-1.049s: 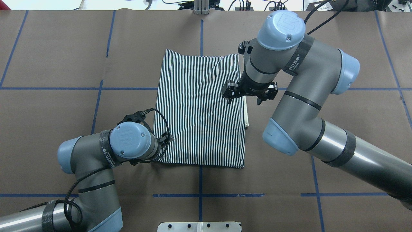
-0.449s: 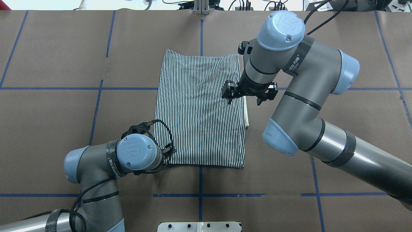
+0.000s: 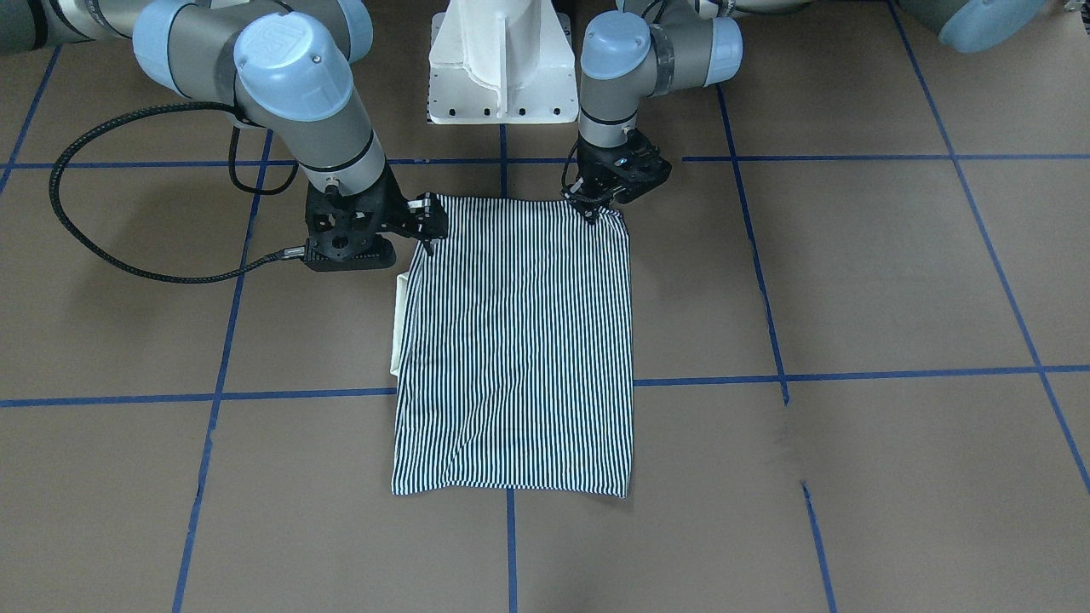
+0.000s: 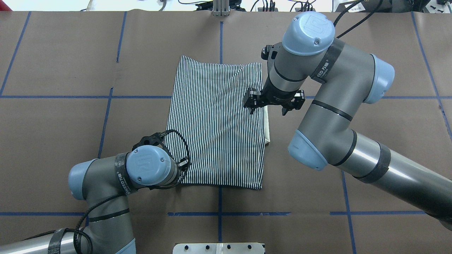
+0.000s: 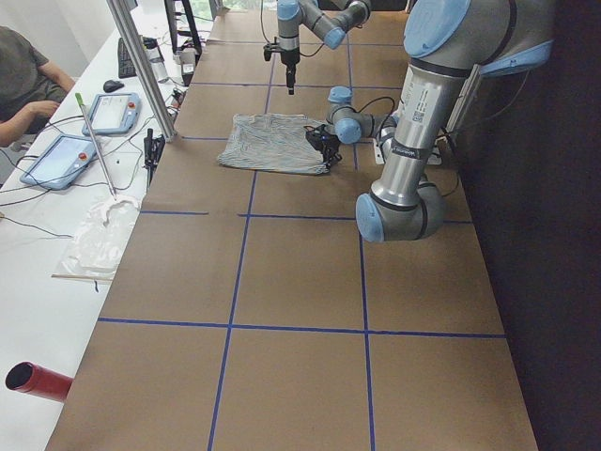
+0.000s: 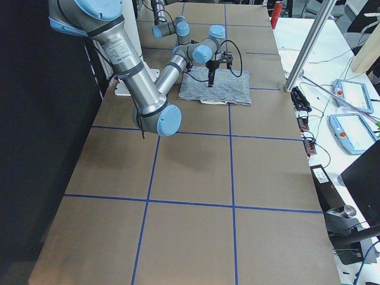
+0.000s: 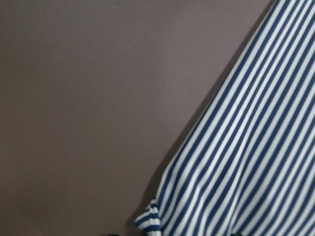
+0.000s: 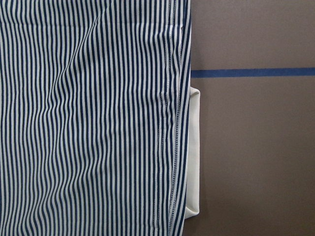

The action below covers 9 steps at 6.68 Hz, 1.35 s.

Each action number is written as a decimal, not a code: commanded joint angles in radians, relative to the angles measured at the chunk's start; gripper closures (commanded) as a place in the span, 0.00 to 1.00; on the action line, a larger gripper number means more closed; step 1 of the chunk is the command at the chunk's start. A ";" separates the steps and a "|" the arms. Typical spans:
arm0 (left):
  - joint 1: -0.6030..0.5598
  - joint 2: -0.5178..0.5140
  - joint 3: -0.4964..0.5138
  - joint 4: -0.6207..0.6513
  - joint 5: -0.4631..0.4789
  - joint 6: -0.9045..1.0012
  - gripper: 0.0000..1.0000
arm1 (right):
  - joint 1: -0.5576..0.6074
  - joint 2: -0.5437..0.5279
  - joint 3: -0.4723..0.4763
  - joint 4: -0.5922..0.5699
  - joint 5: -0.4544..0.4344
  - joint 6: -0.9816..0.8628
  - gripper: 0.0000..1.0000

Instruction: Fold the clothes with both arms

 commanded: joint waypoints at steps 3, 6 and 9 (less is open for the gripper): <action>0.000 0.007 -0.027 0.064 0.000 0.015 0.01 | 0.000 -0.009 -0.001 0.000 -0.002 -0.002 0.00; -0.003 0.007 -0.024 0.087 0.004 0.029 0.01 | 0.000 -0.009 -0.001 0.000 -0.002 -0.002 0.00; -0.003 0.009 -0.017 0.086 0.006 0.029 0.08 | 0.000 -0.008 0.002 0.000 -0.002 -0.002 0.00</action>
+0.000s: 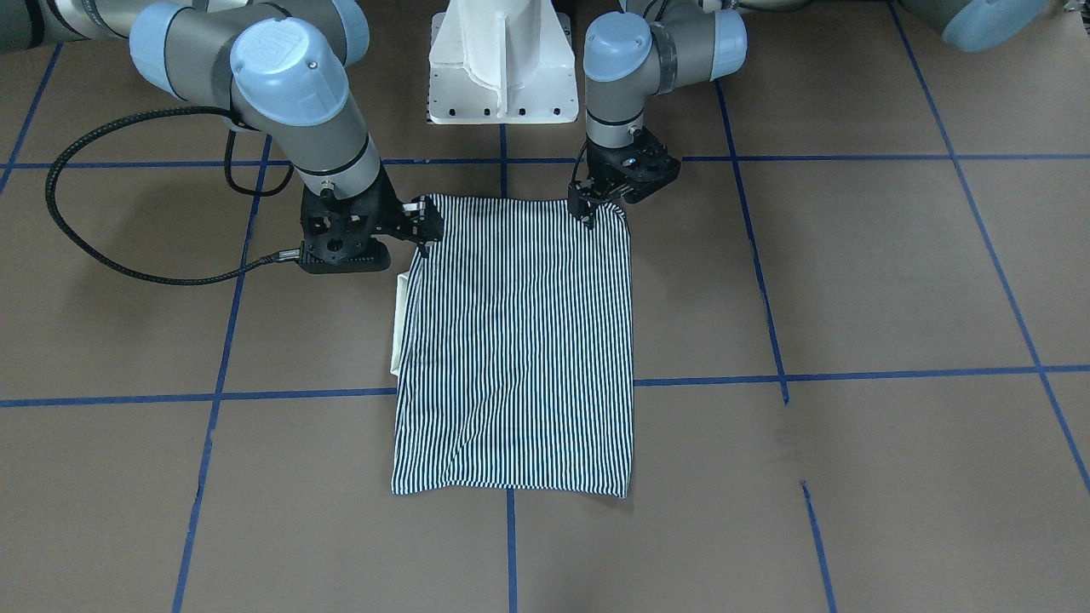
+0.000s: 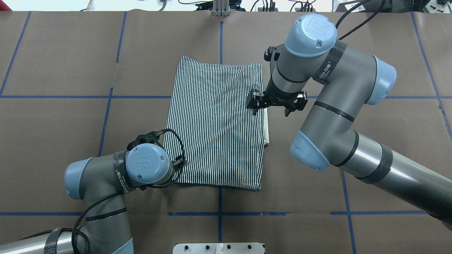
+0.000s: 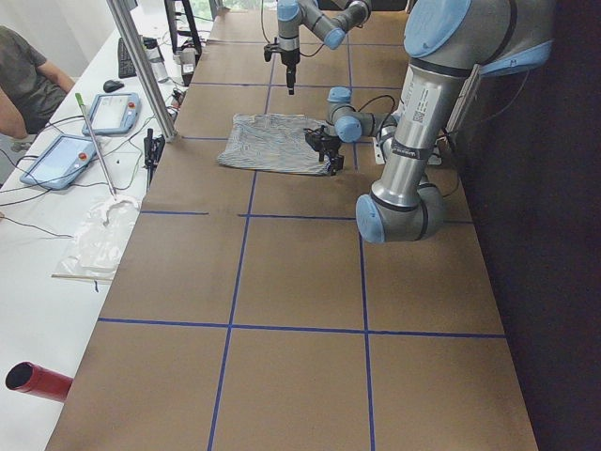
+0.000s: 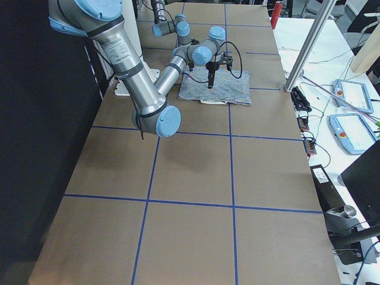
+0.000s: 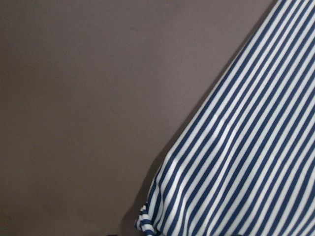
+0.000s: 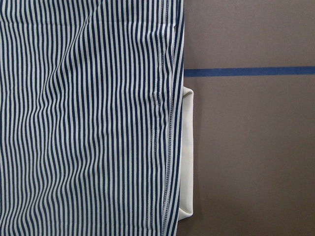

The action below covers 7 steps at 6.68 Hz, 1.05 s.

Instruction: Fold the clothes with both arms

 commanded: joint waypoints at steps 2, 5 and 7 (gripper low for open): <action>-0.002 -0.001 0.003 0.000 0.012 -0.009 0.60 | 0.000 -0.001 0.004 0.000 0.000 0.001 0.00; 0.000 -0.003 0.000 0.000 0.019 -0.011 1.00 | 0.000 -0.001 0.006 0.000 0.000 0.000 0.00; -0.002 -0.004 -0.024 0.000 0.013 0.030 1.00 | 0.000 -0.019 0.021 0.000 0.000 0.001 0.00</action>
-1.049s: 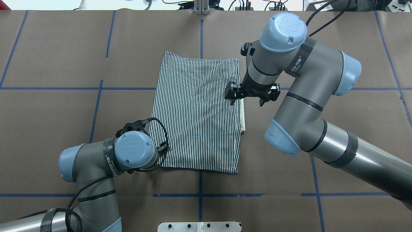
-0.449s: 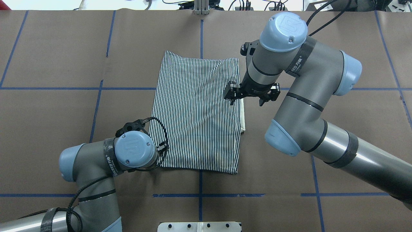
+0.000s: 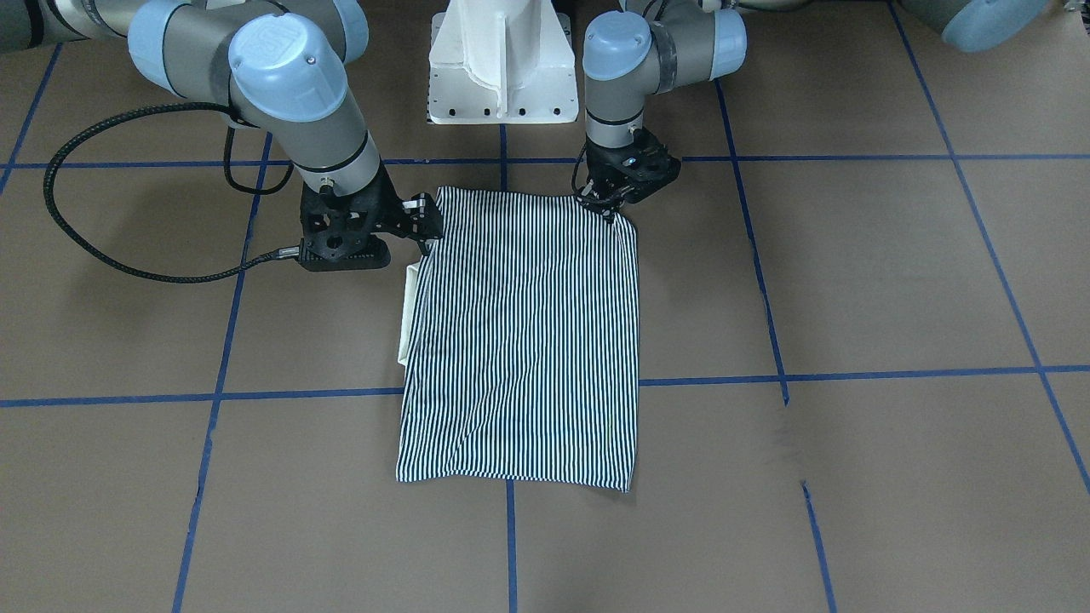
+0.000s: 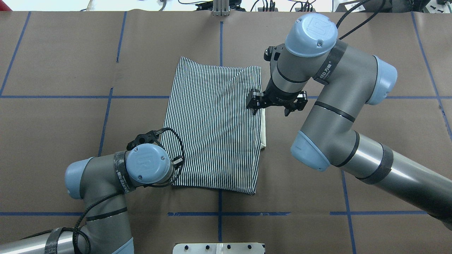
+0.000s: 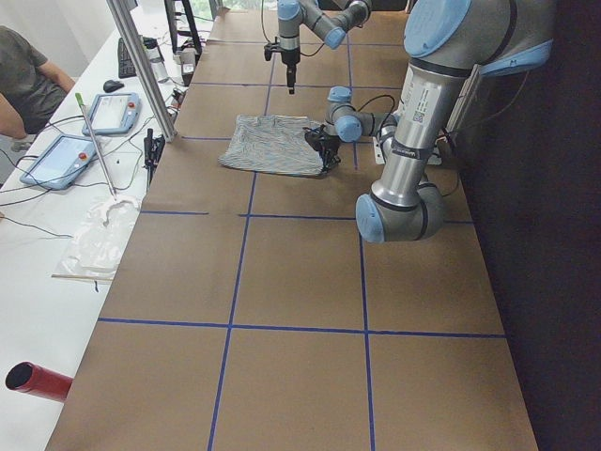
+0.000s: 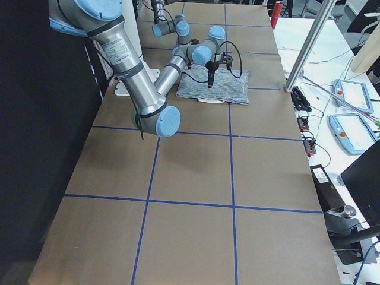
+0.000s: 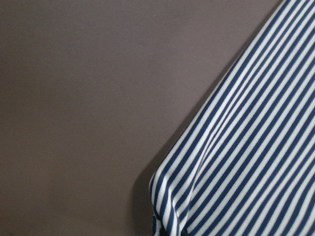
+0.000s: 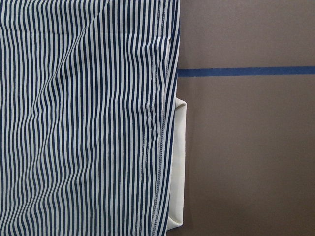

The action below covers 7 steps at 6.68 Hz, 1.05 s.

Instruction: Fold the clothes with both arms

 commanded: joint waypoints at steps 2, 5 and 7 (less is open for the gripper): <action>-0.001 0.008 -0.065 0.014 -0.006 0.037 1.00 | -0.023 -0.050 0.065 0.002 -0.003 0.074 0.00; 0.003 0.002 -0.105 0.057 -0.009 0.037 1.00 | -0.196 -0.047 0.129 0.002 -0.110 0.489 0.00; 0.002 0.002 -0.116 0.057 -0.011 0.056 1.00 | -0.338 -0.044 0.097 0.074 -0.307 0.829 0.00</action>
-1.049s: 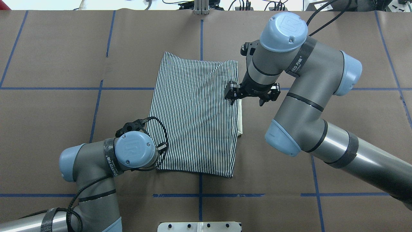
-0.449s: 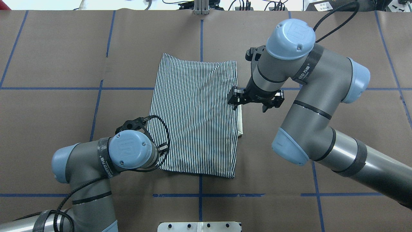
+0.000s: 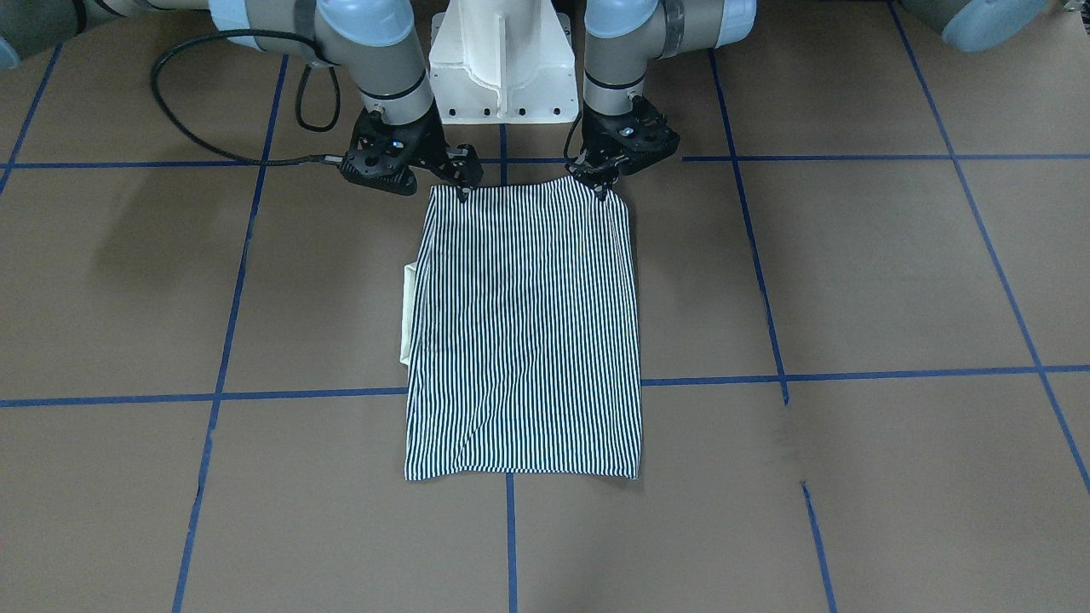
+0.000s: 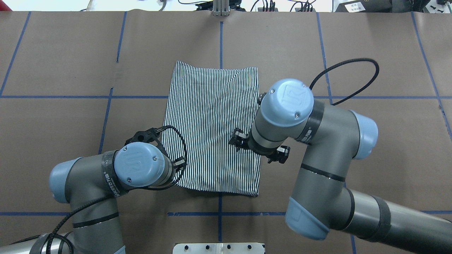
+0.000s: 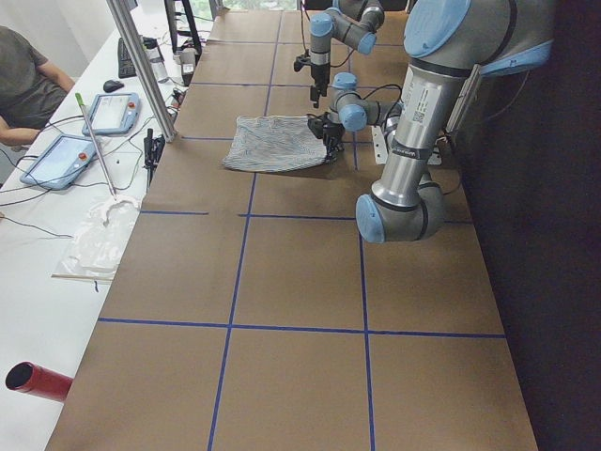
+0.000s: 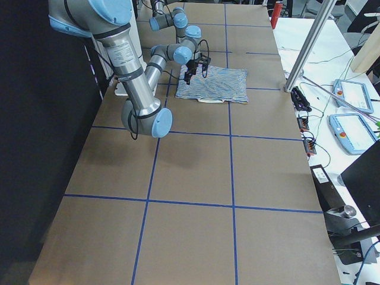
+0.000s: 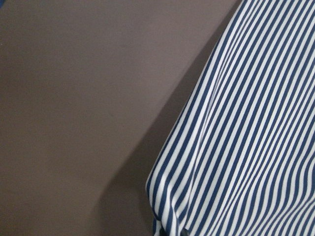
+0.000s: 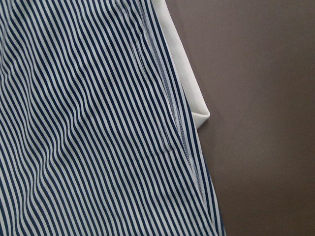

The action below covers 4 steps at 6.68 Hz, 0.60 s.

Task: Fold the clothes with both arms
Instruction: 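Move the right gripper to the shirt's near edge beside the left gripper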

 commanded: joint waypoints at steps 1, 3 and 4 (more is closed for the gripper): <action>0.000 0.000 -0.008 0.002 0.000 0.016 1.00 | -0.079 0.009 -0.093 0.140 -0.116 0.354 0.00; 0.000 0.003 -0.008 0.001 0.000 0.016 1.00 | -0.090 0.055 -0.234 0.191 -0.133 0.452 0.00; 0.000 0.000 -0.010 0.001 0.000 0.016 1.00 | -0.105 0.046 -0.241 0.186 -0.145 0.456 0.00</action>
